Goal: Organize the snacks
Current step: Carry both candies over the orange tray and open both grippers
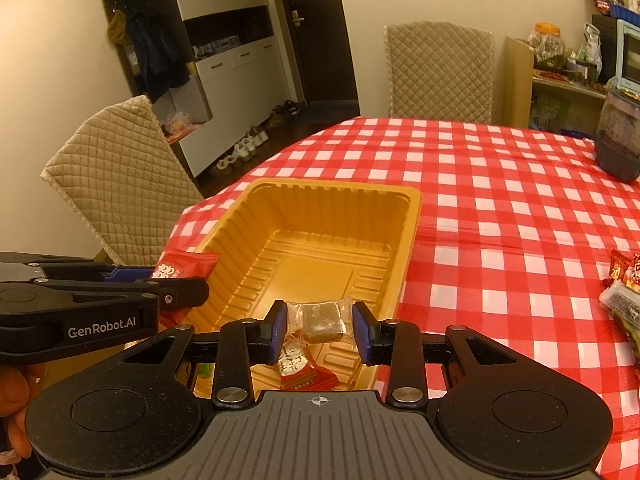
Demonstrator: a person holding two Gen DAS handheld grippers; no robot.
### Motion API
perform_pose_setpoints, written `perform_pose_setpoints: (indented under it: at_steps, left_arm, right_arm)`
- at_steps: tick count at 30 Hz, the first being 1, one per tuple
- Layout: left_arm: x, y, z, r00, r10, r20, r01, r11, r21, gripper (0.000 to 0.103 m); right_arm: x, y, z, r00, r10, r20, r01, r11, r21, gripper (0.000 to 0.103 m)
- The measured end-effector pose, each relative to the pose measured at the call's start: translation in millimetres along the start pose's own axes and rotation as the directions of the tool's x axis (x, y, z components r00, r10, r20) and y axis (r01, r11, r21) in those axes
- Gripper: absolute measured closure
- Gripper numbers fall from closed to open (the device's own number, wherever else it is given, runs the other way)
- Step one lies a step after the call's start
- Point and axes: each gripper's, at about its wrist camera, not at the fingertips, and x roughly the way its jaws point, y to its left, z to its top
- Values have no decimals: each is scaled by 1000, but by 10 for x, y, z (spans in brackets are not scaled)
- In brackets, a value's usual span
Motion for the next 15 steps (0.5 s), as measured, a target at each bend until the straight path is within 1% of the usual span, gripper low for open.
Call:
perform_pose_setpoints:
  at_steps: [2, 4, 9, 15]
  left_arm:
    - [33, 1, -1, 1000, 4, -1, -4, 1000, -1, 78]
    - [40, 12, -3, 1000, 7, 5, -7, 1000, 2, 70]
    - [-27, 88, -14, 1000, 24, 15, -24, 1000, -14, 70]
    - [-133, 177, -31, 999, 45, 24, -44, 998, -44, 67]
  right_arm:
    - [18, -19, 1, 1000, -2, -4, 2, 1000, 4, 67]
    - [33, -30, 5, 1000, -2, -5, 2, 1000, 8, 67]
    - [57, -48, 8, 1000, -6, -7, 6, 1000, 17, 67]
    - [49, -22, 3, 1000, 9, -8, -9, 1000, 14, 67]
